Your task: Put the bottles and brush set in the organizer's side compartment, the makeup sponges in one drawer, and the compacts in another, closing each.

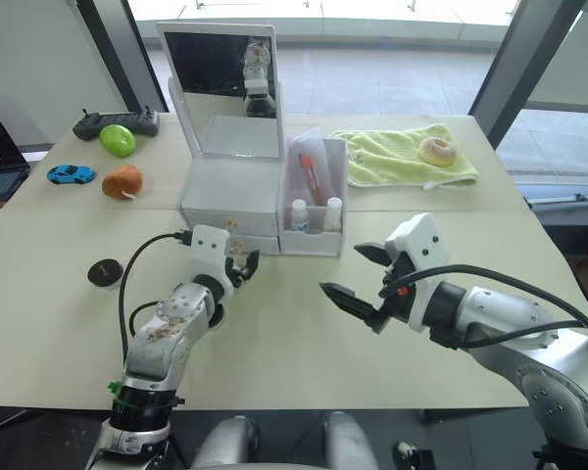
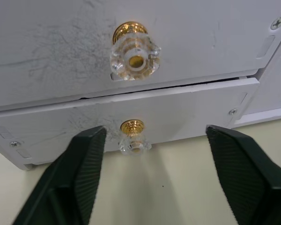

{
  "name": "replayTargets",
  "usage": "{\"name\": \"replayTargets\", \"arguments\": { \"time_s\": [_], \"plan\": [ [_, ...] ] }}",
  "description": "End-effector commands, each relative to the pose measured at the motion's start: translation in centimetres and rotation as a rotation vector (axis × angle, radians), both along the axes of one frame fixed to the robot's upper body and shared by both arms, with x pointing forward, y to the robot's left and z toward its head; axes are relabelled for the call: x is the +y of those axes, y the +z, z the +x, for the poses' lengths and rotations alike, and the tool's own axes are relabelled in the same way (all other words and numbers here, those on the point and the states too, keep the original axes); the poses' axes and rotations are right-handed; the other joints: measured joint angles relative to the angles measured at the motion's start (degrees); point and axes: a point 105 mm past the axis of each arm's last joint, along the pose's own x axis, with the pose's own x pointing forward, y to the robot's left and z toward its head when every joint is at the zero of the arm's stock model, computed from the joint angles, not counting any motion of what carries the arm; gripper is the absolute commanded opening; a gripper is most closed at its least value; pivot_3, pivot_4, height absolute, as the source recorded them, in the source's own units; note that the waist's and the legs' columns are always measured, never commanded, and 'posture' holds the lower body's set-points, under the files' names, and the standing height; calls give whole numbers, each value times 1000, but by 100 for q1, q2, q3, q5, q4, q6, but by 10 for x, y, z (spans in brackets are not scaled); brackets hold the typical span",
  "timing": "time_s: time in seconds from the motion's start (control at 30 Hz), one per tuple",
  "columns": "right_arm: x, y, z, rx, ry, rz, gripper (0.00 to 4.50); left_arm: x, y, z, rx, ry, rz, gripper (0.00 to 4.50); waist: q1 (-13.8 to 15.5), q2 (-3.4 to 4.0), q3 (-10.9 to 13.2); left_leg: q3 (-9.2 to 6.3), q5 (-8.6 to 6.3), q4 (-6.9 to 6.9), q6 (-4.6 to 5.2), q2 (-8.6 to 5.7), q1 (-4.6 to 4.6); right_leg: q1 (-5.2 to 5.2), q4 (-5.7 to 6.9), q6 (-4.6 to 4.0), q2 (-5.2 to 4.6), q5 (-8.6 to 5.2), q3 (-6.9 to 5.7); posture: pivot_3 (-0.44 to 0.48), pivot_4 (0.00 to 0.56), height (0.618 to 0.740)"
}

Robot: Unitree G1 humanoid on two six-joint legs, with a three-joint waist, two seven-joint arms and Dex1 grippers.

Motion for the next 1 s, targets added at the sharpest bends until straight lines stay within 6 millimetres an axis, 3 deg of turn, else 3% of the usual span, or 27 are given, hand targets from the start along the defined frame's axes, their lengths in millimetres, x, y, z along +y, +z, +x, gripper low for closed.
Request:
{"name": "replayTargets", "arguments": {
  "time_s": [0.03, 0.27, 0.3, 0.7, 0.8, 0.93, 1.0],
  "plan": [
    [2, 8, -5, -39, 11, -4, 4500, 0, 15, 2, -59, 13, 5, 2335, 0, 0, 0, 0, 0, 0, 0, 0, 0, 0, 0, 0, 0, 0, 0, 0, 150, 740],
    [3, 9, -5, -44, 14, -2, 4500, 2, 15, 2, -54, 24, 16, 37, 9, 0, 0, 0, 0, 0, 0, 0, 0, 2, -1, 1, -1, -1, 0, 0, 150, 740],
    [3, 9, -5, -44, 14, -2, 4500, 2, 15, 2, -53, 25, 16, 14, 6, 0, 0, 0, 0, 0, 0, -1, 0, 2, -2, 2, -1, -1, 0, 0, 150, 740],
    [3, 7, -6, -35, 21, -2, 4500, 10, 17, -5, -62, 35, 53, 14, 3, 0, 1, 0, 0, -1, 0, 0, 0, 1, -3, 3, -2, -2, 0, 0, 150, 740],
    [3, 7, -6, -35, 21, -1, 4500, 7, 20, -5, -74, 17, 55, 565, 3, 0, 1, 0, 0, -2, 0, 0, 0, 1, -3, 3, -1, -2, -1, 0, 150, 740],
    [3, 7, -6, -33, 22, -2, 4500, 7, 19, -4, -70, 17, 59, 1805, 2, -1, 1, 0, 0, -2, 0, 0, 0, 1, -4, 3, -1, -2, -1, 0, 150, 740],
    [3, 7, -5, -32, 20, -5, 4500, 9, 17, -4, -61, 26, 63, 1805, 2, -1, 1, -1, 0, -2, 0, 0, 0, 1, -4, 3, -1, -2, -1, 0, 150, 740]
  ]
}}
